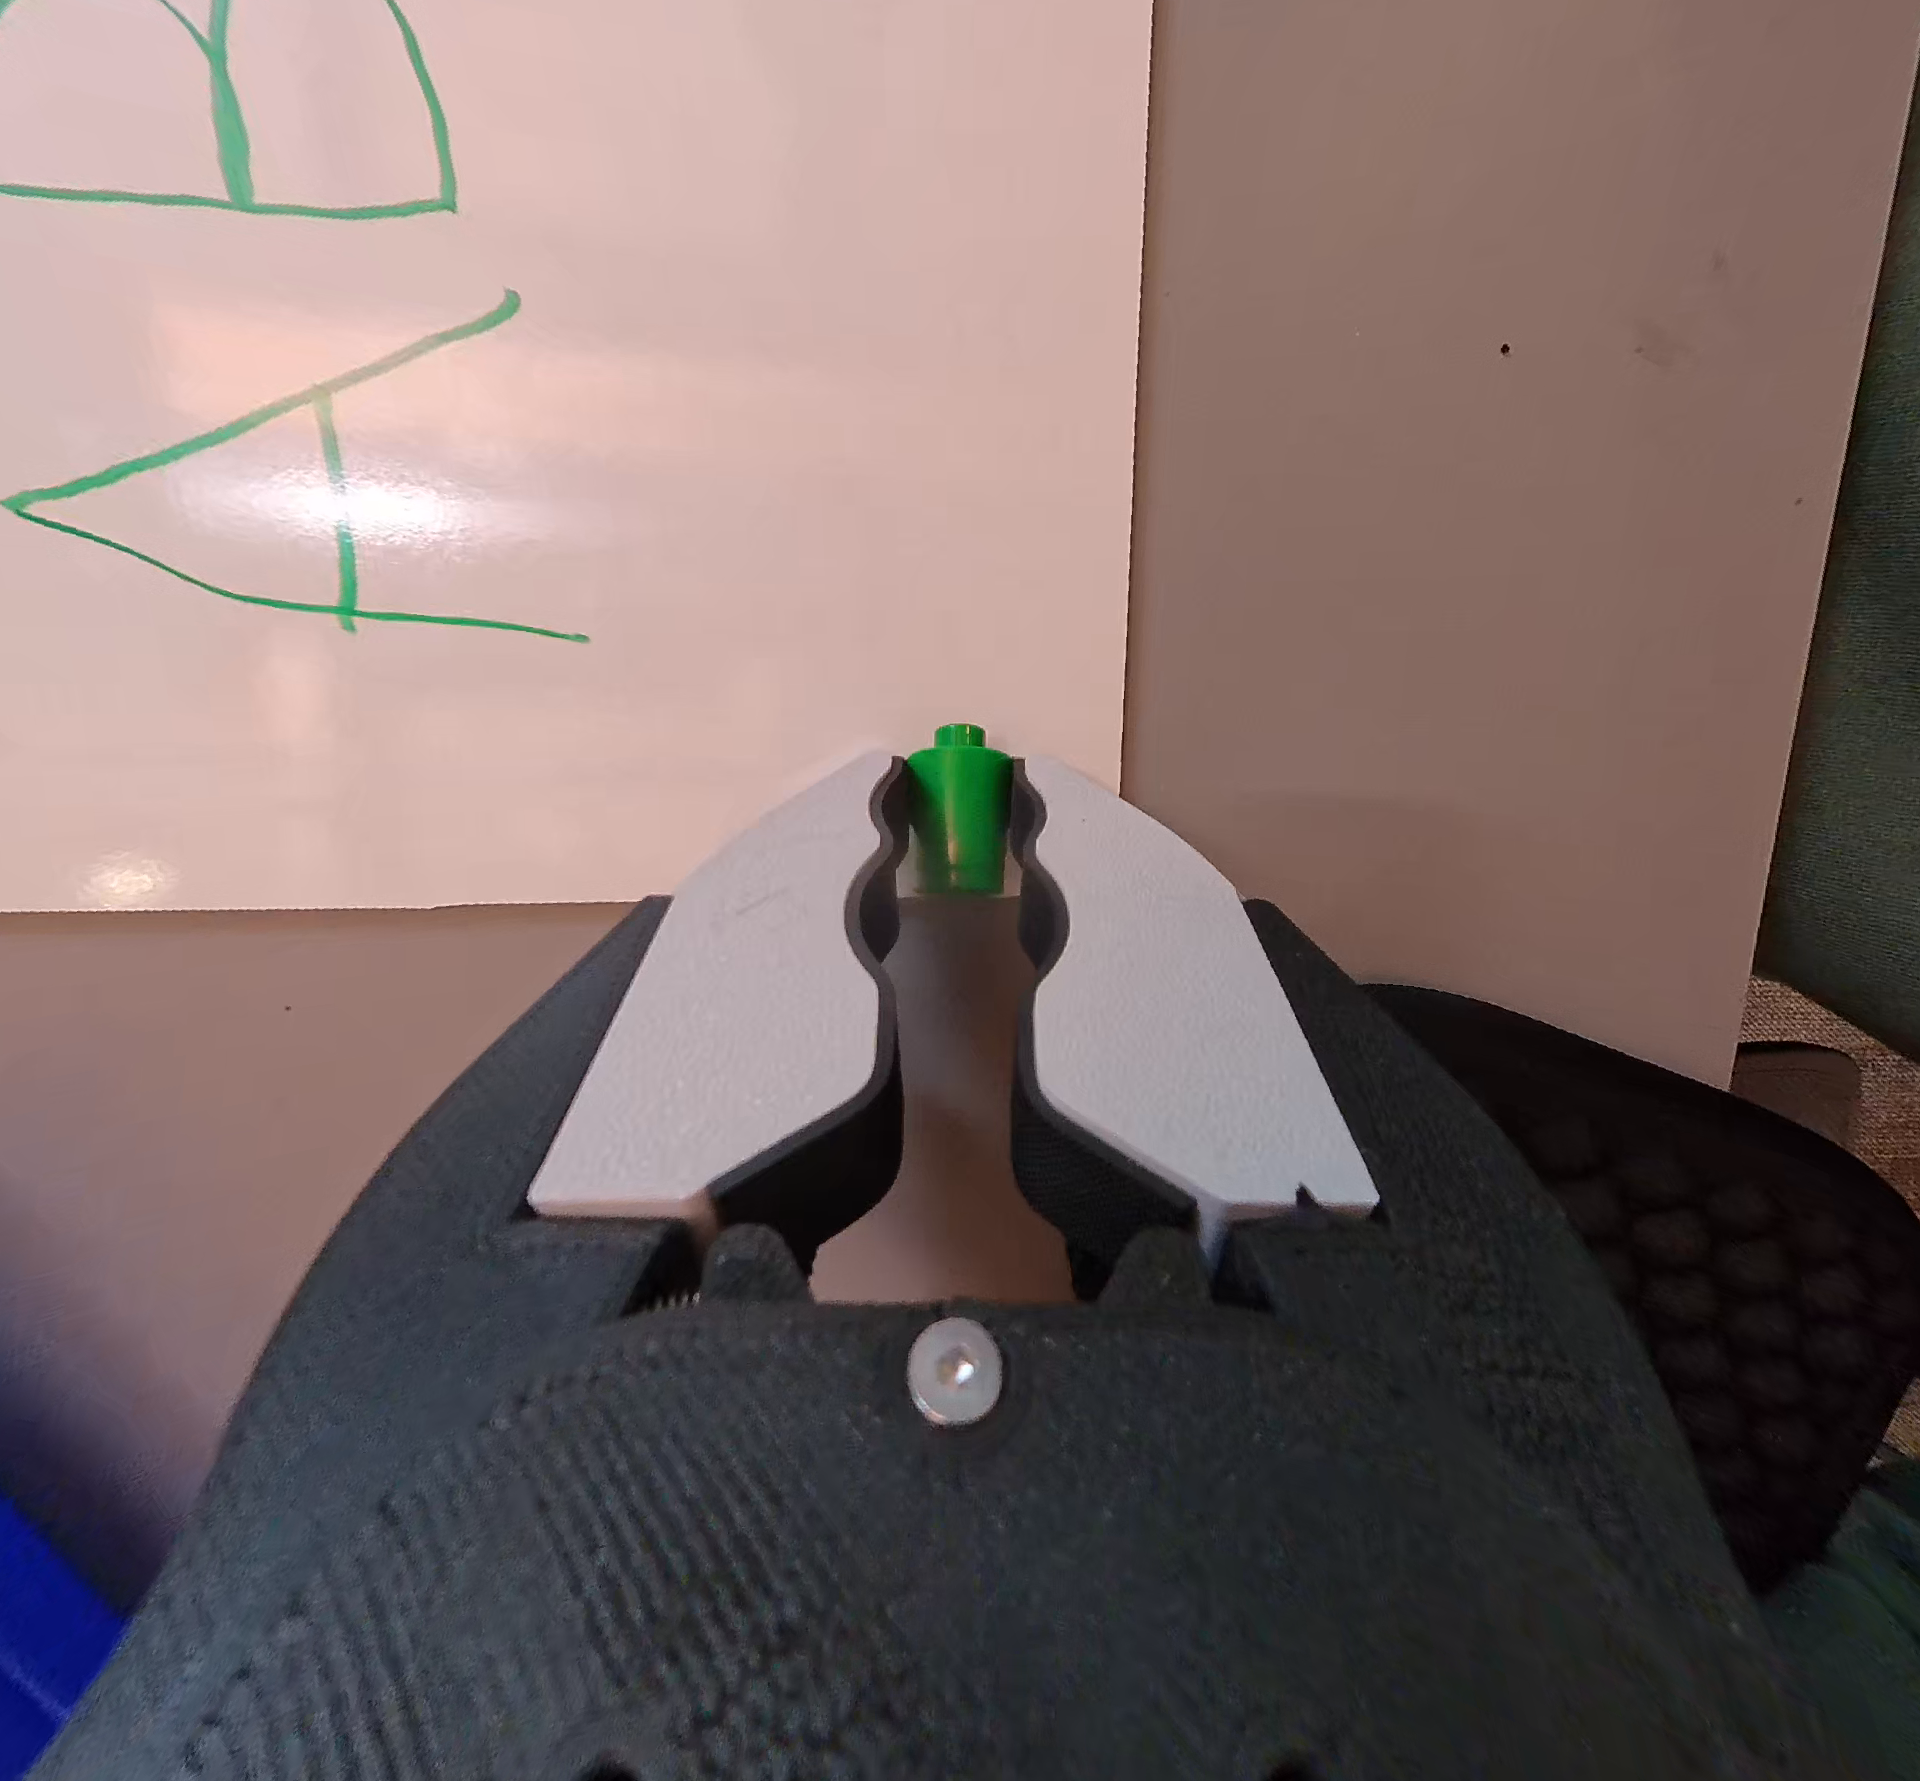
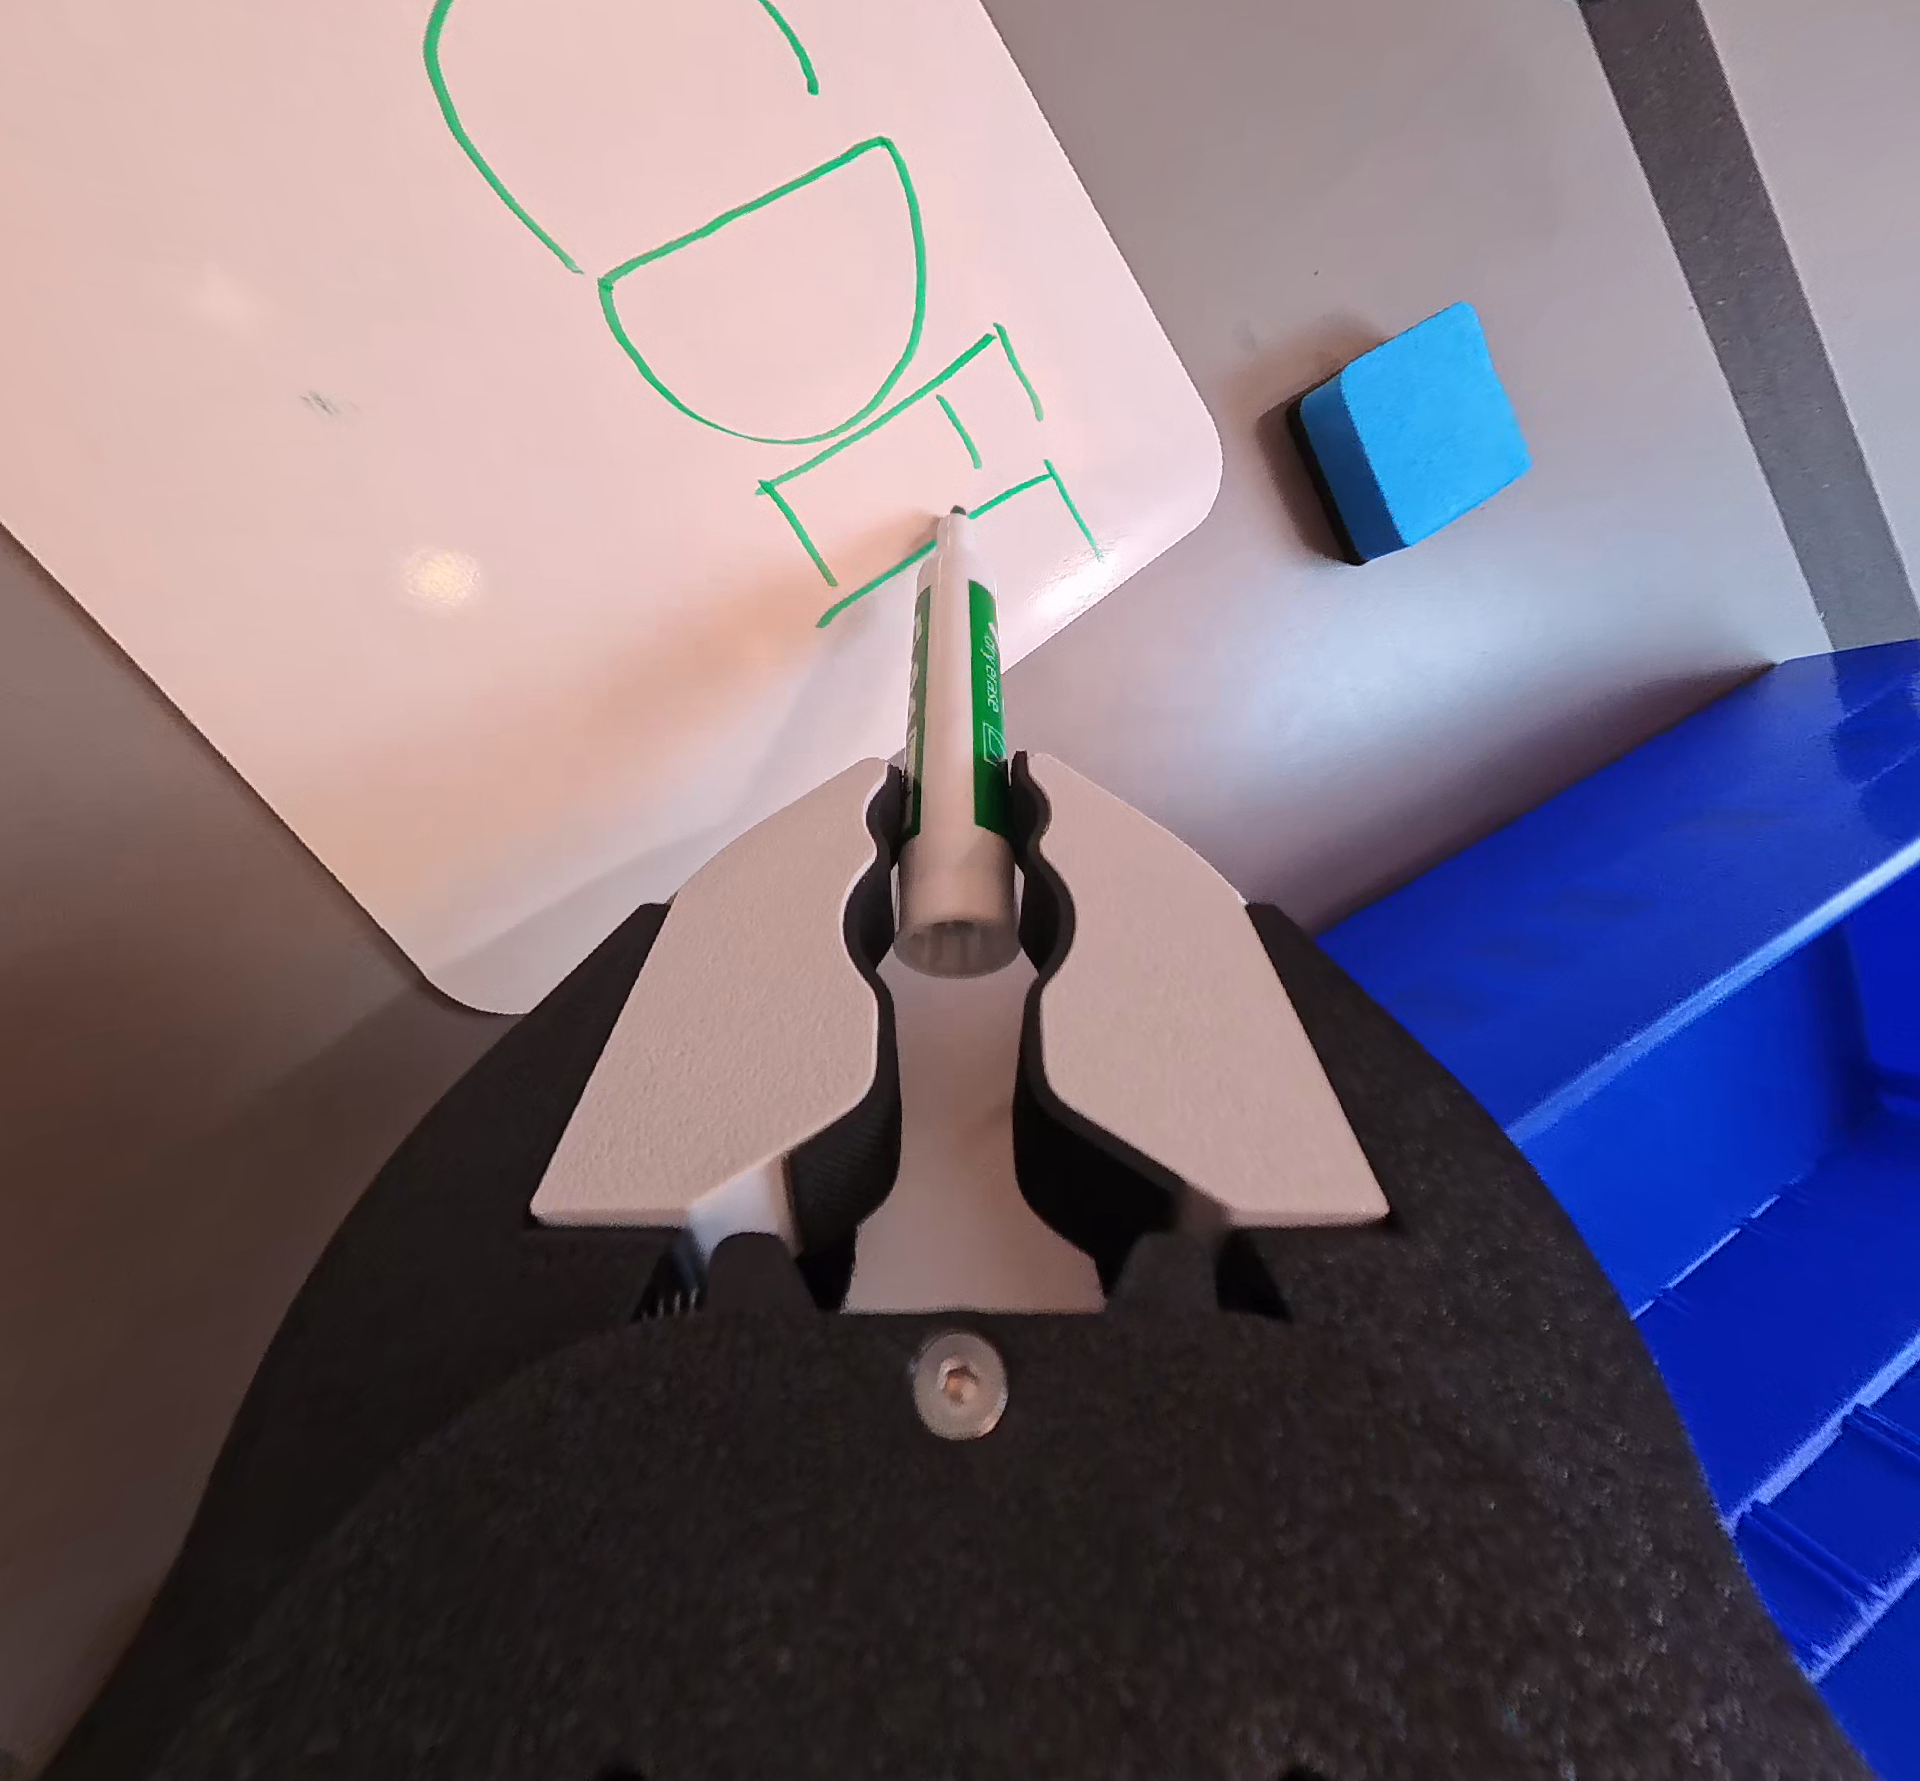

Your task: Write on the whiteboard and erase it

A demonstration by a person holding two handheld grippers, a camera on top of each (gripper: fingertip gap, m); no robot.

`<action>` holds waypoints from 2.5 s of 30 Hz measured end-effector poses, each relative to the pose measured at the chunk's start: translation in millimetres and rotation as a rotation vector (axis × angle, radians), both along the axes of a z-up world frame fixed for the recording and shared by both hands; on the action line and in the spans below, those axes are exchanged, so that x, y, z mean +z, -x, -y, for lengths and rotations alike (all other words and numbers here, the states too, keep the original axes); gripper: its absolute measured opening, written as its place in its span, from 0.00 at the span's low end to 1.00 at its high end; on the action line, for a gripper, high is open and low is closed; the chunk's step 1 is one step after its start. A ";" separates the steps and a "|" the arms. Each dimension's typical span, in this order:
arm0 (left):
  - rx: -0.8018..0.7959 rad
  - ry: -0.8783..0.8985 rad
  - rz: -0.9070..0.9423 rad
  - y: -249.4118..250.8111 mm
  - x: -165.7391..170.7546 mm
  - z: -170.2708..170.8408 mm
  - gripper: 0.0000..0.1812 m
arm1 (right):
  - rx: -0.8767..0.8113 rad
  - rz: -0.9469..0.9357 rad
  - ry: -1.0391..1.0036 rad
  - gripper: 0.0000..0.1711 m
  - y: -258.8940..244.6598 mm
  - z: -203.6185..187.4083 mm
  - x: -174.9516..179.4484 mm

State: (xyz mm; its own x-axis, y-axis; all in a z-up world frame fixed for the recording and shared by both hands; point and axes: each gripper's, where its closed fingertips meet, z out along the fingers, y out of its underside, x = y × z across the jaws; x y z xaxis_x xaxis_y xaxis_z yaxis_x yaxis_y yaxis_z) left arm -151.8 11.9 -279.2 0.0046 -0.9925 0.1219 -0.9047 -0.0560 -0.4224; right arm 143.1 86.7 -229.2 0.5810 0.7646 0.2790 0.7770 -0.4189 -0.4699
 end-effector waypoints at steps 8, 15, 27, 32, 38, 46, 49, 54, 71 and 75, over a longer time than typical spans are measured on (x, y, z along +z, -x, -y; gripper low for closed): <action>0.001 0.001 0.000 0.0 -0.1 0.0 0.10 | -0.018 0.026 0.009 0.12 -11.1 2.6 -1.7; 0.001 -0.001 -0.002 0.1 -0.3 0.2 0.10 | -0.042 0.046 0.008 0.12 -23.6 4.8 -1.2; -0.015 0.004 0.025 -0.5 0.0 1.8 0.10 | -0.015 -0.235 -0.176 0.12 -13.0 4.5 53.1; 0.021 -0.029 0.085 -5.3 7.5 -6.9 0.10 | 0.131 -0.410 -0.246 0.12 9.1 16.4 60.9; 0.105 -0.247 0.190 -30.6 28.5 -36.7 0.10 | 0.381 -0.504 -0.244 0.12 64.7 33.2 58.5; 0.113 -0.485 0.236 -63.7 52.2 -40.7 0.10 | 0.627 -0.529 -0.165 0.12 137.3 53.0 33.8; 0.126 -0.495 0.304 -72.2 59.3 -35.6 0.10 | 0.648 -0.553 -0.149 0.12 143.3 58.3 27.6; 0.241 -0.374 0.516 -75.1 71.3 -40.4 0.10 | 0.630 -0.626 -0.169 0.12 136.4 60.6 39.1; 0.654 0.483 1.501 -63.5 162.7 -58.3 0.10 | 0.566 -0.867 -0.273 0.12 141.5 65.6 75.0; 0.745 0.528 1.662 -58.9 177.4 -63.5 0.10 | 0.512 -0.985 -0.255 0.12 156.7 67.6 88.0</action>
